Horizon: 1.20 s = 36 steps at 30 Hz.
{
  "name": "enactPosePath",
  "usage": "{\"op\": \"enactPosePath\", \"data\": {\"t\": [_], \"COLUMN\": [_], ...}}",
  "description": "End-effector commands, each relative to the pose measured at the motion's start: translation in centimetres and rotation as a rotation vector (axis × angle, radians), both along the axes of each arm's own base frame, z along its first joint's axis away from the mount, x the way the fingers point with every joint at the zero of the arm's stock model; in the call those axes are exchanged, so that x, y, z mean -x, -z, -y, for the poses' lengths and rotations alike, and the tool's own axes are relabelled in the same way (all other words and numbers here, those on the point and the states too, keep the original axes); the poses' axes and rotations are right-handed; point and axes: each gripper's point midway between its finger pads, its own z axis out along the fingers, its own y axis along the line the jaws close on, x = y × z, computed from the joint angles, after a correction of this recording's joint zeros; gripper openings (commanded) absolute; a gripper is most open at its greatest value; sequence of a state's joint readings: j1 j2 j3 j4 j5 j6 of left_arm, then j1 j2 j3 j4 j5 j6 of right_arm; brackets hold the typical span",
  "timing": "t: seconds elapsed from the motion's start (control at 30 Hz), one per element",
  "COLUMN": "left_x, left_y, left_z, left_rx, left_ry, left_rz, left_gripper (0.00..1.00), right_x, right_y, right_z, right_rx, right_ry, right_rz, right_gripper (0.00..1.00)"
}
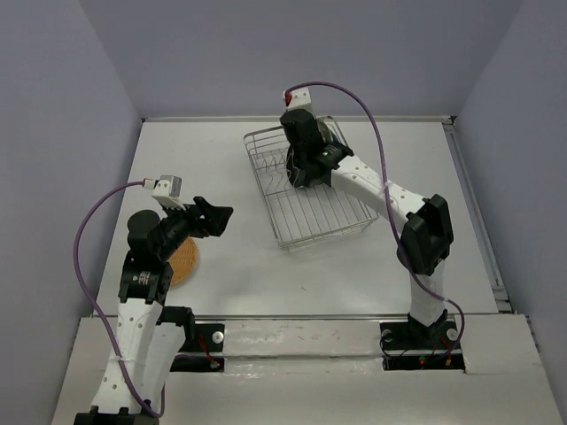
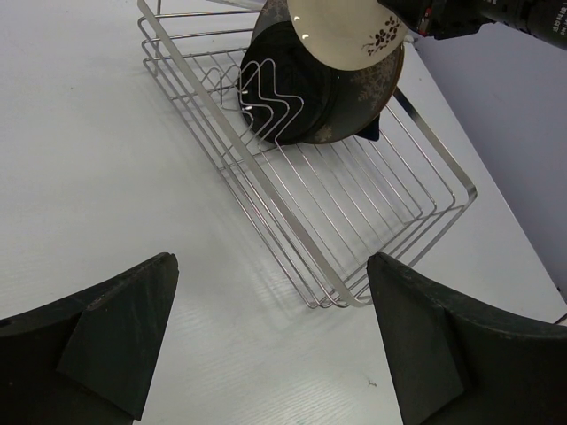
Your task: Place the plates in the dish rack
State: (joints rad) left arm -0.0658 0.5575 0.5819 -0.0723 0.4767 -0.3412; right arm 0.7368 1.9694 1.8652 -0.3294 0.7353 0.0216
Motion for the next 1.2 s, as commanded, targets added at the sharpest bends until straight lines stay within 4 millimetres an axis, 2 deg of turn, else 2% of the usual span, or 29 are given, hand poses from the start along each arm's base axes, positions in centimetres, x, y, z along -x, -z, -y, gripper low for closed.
{"op": "enactPosePath", "data": {"t": [0.0, 0.17, 0.47, 0.6, 0.63, 0.73, 0.83, 0.9, 0.93, 0.97, 1.0, 1.03, 1.07, 1.1, 1.13, 1.17], "left_x": [0.0, 0.0, 0.0, 0.0, -0.1, -0.1, -0.1, -0.1, -0.1, -0.2, -0.2, -0.3, -0.6, -0.7, -0.8, -0.8], "left_y": [-0.7, -0.7, -0.7, -0.7, -0.7, -0.7, -0.7, -0.9, -1.0, -1.1, -1.3, -1.4, -1.6, -1.5, -1.6, -1.7], "left_z": [0.2, 0.1, 0.0, 0.0, -0.1, -0.1, -0.3, -0.5, -0.6, -1.0, -1.3, -1.7, -2.7, -3.5, -4.3, -4.6], "left_rx": [-0.002, -0.003, -0.003, -0.002, -0.005, -0.007, -0.01, -0.011, -0.013, -0.017, -0.023, -0.026, -0.033, -0.038, -0.042, -0.045], "left_ry": [0.014, 0.006, 0.0, -0.003, -0.004, -0.007, -0.018, -0.028, -0.036, -0.057, -0.074, -0.097, -0.155, -0.194, -0.239, -0.257], "left_rz": [0.043, 0.042, 0.04, 0.039, 0.04, 0.04, 0.04, 0.047, 0.049, 0.048, 0.053, 0.055, 0.055, 0.046, 0.045, 0.045], "left_gripper": [0.99, 0.99, 0.99, 0.99, 0.99, 0.99, 0.99, 0.99, 0.99, 0.99, 0.99, 0.99, 0.99, 0.99, 0.99, 0.99], "right_x": [-0.3, -0.4, 0.0, 0.1, 0.1, 0.4, 1.2, 2.2, 2.9, 3.7, 4.9, 5.6, 6.7, 8.4, 9.6, 10.8], "right_y": [1.3, 4.0, 6.8, 7.1, 6.8, 5.2, 3.4, 3.2, 2.0, 2.7, 1.4, 2.2, 1.1, 0.3, 1.4, 1.0], "right_z": [-0.9, -1.6, -2.9, -3.0, -3.0, -3.4, -4.3, -5.5, -5.8, -6.9, -7.7, -8.6, -9.2, -11.3, -12.0, -13.0], "right_rx": [-0.043, -0.049, -0.1, -0.104, -0.108, -0.142, -0.204, -0.255, -0.301, -0.348, -0.392, -0.412, -0.454, -0.516, -0.531, -0.558], "right_ry": [-0.005, -0.015, -0.053, -0.053, -0.054, -0.081, -0.145, -0.221, -0.246, -0.303, -0.35, -0.383, -0.424, -0.5, -0.528, -0.567], "right_rz": [-0.011, -0.057, -0.12, -0.128, -0.125, -0.116, -0.115, -0.147, -0.143, -0.172, -0.161, -0.178, -0.169, -0.171, -0.197, -0.199], "right_gripper": [0.07, 0.07, 0.07, 0.08, 0.21, 0.5, 0.6, 0.61, 0.62, 0.62, 0.61, 0.61, 0.61, 0.61, 0.61, 0.6]}}
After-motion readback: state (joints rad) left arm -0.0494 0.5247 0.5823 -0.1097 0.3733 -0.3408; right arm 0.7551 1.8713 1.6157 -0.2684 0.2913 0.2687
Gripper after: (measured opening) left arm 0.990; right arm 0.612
